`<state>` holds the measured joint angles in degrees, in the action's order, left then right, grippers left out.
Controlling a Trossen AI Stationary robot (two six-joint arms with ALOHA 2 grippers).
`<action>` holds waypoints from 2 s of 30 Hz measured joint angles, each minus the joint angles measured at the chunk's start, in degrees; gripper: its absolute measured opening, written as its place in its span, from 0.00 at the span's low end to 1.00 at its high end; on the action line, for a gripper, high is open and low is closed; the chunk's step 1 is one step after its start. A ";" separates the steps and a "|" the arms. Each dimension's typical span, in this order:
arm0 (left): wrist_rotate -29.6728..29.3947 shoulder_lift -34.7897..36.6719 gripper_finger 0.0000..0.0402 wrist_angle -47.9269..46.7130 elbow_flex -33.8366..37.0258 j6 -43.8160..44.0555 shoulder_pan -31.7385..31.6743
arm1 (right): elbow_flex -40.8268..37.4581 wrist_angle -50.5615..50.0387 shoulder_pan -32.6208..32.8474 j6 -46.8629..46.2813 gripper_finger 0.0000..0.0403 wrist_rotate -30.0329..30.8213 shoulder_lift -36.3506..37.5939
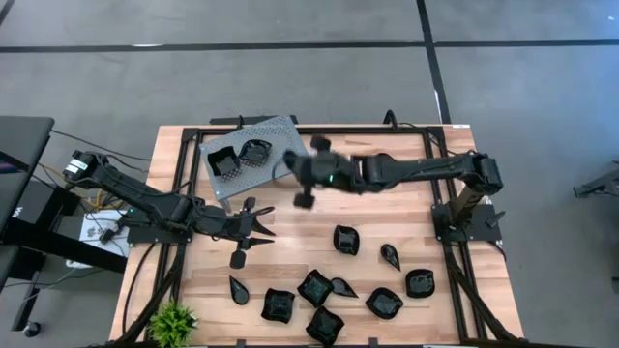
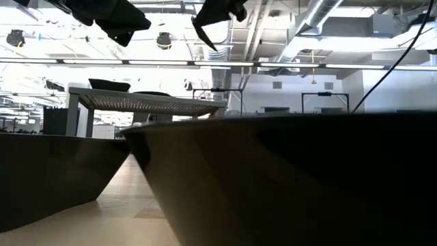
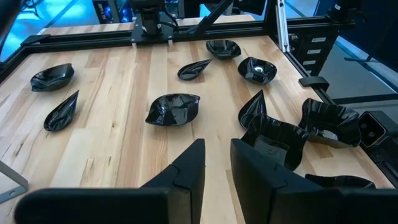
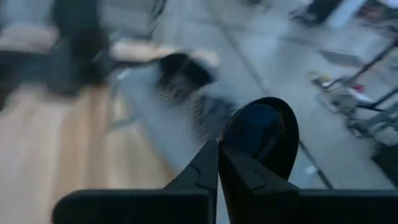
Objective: Pick & Place Mini shaped plates
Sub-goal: Put the black drop shaped plate on the shelf
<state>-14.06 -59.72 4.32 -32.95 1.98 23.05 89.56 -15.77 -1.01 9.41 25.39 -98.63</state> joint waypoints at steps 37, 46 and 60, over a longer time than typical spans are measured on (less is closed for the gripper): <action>0.00 0.42 0.19 3.14 -0.02 -0.17 -0.22 | 32.00 -28.09 -15.53 0.61 0.00 -13.75 -26.51; 0.00 0.42 0.19 3.13 -0.02 -0.17 -0.22 | 32.21 -28.02 -16.36 1.05 0.01 -16.52 -28.01; 0.02 0.42 0.19 3.22 -0.02 -0.17 -0.22 | 32.02 -27.30 -16.29 2.75 0.05 -16.53 -30.23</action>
<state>-14.04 -59.31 7.53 -32.97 1.80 22.83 121.58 -43.07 -17.30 12.16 8.86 -128.86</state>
